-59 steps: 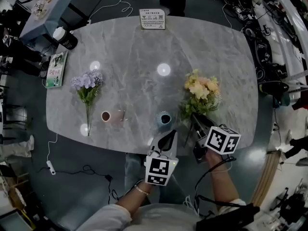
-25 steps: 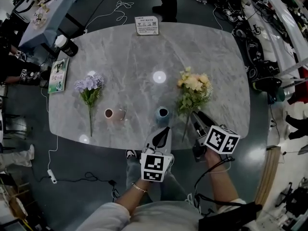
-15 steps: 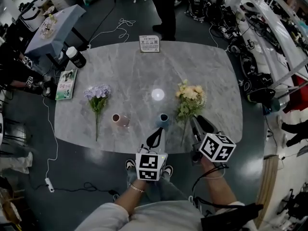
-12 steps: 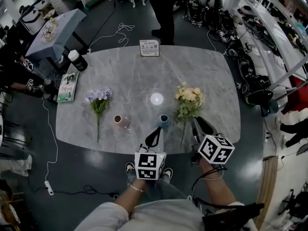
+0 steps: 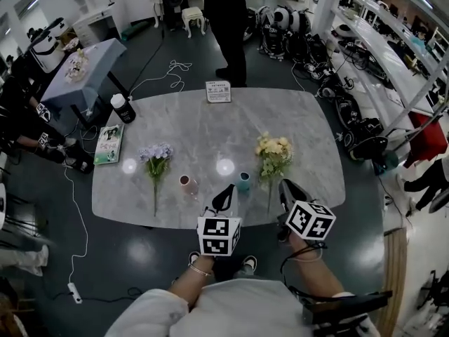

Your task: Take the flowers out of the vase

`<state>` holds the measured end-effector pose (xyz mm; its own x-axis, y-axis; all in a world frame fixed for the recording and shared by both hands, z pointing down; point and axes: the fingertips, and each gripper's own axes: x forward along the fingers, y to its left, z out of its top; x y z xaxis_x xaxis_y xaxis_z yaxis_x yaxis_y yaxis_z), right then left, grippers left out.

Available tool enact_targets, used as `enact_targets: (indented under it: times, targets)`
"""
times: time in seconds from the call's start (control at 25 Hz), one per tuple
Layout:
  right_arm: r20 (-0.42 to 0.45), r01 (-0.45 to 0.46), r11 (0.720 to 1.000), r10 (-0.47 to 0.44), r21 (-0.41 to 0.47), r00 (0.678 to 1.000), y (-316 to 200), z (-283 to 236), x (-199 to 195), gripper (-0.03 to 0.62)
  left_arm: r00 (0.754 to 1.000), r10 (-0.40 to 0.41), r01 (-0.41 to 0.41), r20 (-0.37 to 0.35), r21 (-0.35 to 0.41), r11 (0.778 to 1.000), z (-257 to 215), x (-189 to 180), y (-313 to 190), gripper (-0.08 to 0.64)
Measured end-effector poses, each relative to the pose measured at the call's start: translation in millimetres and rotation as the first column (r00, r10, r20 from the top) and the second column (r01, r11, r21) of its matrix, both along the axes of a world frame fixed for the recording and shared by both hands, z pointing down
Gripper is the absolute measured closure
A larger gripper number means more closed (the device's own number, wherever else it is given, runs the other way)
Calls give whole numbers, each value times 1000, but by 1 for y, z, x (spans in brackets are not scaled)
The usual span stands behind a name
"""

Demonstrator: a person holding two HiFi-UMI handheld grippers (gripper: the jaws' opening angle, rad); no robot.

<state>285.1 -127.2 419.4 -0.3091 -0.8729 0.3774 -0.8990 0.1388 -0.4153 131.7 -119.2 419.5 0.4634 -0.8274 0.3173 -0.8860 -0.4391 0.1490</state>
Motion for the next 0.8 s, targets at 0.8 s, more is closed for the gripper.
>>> enact_targets:
  times: [0.8]
  targets:
    - [63, 47, 998, -45, -36, 997, 20, 0, -38, 580, 999, -42, 41, 24, 17, 999, -26, -14, 20, 551]
